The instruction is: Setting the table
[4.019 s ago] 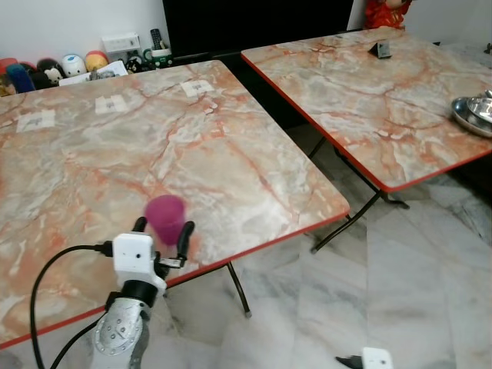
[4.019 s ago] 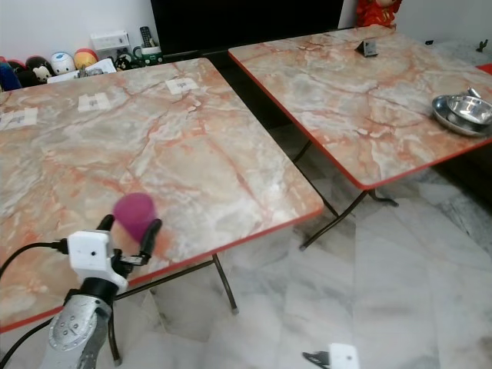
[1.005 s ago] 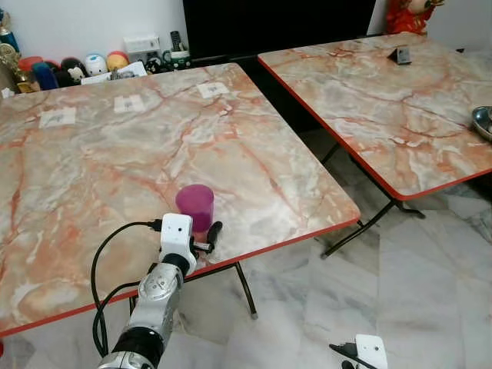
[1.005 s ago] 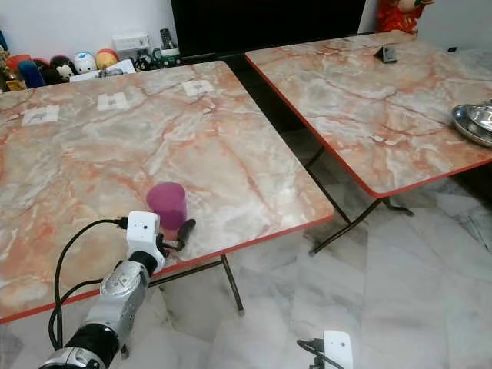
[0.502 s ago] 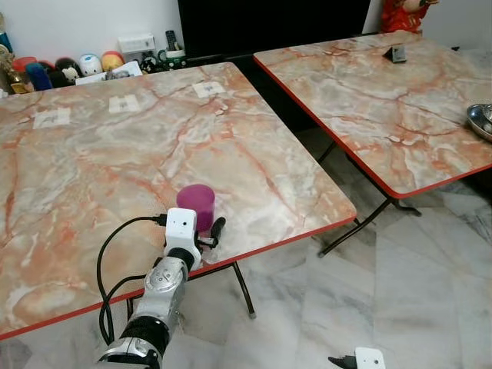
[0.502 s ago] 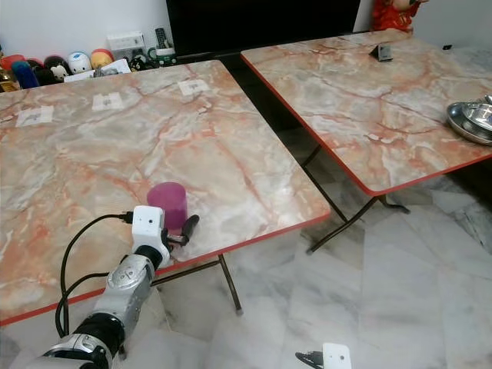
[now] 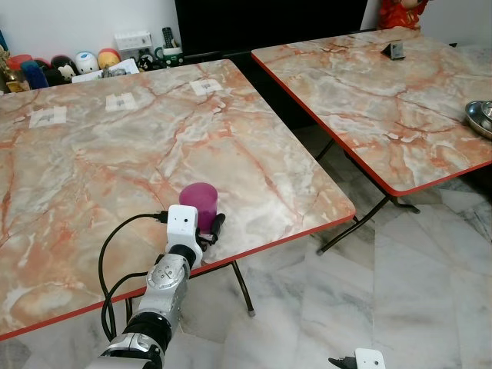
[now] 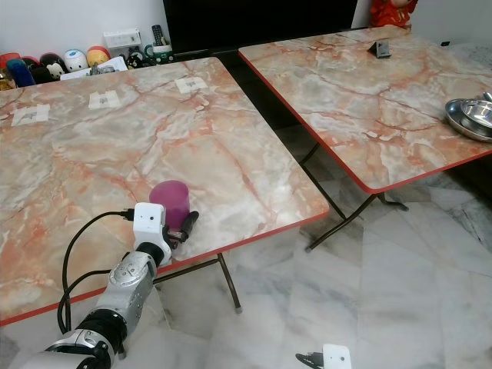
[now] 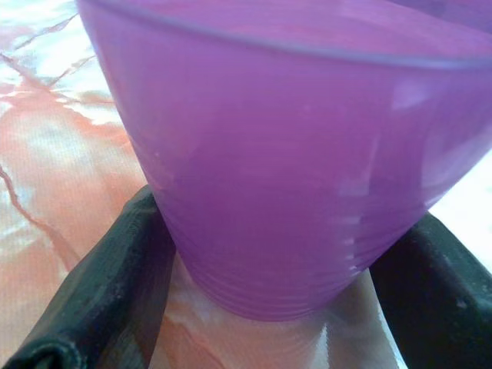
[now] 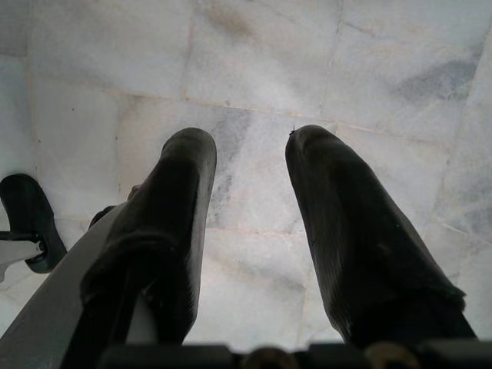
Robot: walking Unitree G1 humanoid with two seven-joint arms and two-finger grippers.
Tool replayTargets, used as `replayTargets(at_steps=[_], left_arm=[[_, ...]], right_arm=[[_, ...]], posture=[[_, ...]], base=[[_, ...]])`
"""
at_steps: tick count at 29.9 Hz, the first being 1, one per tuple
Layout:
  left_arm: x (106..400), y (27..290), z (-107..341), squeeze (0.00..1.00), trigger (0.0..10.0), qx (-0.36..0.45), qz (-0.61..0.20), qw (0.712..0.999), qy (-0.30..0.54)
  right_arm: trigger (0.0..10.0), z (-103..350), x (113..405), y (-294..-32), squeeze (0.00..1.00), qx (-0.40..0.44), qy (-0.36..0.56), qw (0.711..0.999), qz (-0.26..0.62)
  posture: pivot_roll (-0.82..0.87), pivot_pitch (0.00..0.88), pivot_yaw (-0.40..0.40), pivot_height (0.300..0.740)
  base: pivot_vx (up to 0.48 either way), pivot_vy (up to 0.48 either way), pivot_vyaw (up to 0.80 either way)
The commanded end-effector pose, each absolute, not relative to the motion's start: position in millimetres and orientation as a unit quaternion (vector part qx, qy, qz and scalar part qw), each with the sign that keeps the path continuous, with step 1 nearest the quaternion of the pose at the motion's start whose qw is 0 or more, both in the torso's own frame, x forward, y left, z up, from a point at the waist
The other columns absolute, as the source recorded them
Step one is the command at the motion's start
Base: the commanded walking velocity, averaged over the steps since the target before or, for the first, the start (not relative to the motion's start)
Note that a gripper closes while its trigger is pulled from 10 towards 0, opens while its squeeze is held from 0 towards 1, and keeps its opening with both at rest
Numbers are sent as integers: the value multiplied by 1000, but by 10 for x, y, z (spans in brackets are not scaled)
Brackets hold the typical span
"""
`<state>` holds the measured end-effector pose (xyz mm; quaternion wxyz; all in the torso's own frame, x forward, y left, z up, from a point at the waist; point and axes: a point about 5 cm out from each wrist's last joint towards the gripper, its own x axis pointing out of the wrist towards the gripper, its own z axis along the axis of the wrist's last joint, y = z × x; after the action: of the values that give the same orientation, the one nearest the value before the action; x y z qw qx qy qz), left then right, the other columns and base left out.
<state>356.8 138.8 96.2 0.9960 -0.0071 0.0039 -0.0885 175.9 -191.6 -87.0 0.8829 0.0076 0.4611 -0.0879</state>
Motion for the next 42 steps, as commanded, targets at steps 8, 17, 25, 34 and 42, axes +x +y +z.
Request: replayTargets(at_steps=[8,17,25,34,42], left_arm=[[3574,1400,968,0,0,-16,-80,997,-2],[3560,1580,1087,0,0,-30,-59,997,-48],[3398,1910,1166,0,10000,6,-39,995,-90],[2995,2328,1192,0,10000,56,-14,993,-105],[2890,2301,1201,0,10000,64,-22,994,-91]], right_arm=[[10000,-884,1716,-1964,0,6,468,879,-92],[10000,-894,1695,-1957,0,6,469,878,-92],[10000,-905,1672,-1944,0,9,471,877,-93],[10000,-916,1645,-1940,0,9,472,877,-91],[10000,-895,1688,-1937,0,-1,464,882,-81]], posture=[[-19,126,-16,740],[-10,134,-16,740],[4,141,-9,740],[35,139,-8,740],[40,128,-7,740]], base=[[0,0,0],[0,0,0],[0,0,0],[0,0,0],[0,0,0]])
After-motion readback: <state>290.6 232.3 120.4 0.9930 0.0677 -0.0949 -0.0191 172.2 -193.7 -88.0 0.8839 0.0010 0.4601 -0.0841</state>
